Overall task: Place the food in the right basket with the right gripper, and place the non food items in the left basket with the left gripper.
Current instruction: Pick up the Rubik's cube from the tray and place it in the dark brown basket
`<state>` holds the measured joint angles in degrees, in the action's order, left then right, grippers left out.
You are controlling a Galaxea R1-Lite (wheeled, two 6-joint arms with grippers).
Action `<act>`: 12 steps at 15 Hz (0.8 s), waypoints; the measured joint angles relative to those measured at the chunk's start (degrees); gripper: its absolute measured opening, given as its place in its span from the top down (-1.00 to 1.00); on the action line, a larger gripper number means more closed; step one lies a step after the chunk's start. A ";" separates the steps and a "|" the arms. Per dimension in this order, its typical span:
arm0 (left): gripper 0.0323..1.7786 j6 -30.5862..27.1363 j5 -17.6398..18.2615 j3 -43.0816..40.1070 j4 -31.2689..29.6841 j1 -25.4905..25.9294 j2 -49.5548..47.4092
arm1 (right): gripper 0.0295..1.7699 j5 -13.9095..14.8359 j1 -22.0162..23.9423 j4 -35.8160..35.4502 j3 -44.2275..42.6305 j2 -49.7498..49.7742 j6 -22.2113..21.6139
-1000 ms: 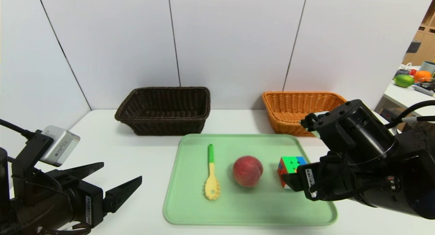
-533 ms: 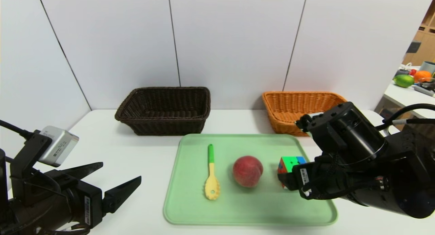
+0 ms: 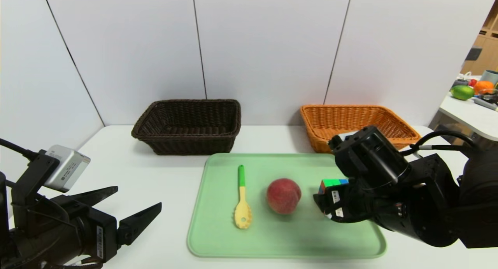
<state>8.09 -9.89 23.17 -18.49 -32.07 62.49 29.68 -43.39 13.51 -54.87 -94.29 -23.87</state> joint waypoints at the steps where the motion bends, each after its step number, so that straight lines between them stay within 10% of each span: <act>1: -0.90 -0.02 0.02 0.02 -0.02 -0.01 0.00 | -0.92 0.07 0.37 -0.76 0.02 -0.39 0.12; 12: -0.90 0.02 0.07 -0.30 -0.02 -0.39 -0.37 | -0.92 0.30 1.22 -1.68 0.62 -3.94 -0.46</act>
<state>8.12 -9.81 22.87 -18.52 -32.46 62.12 29.99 -42.17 11.82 -54.25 -98.23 -24.33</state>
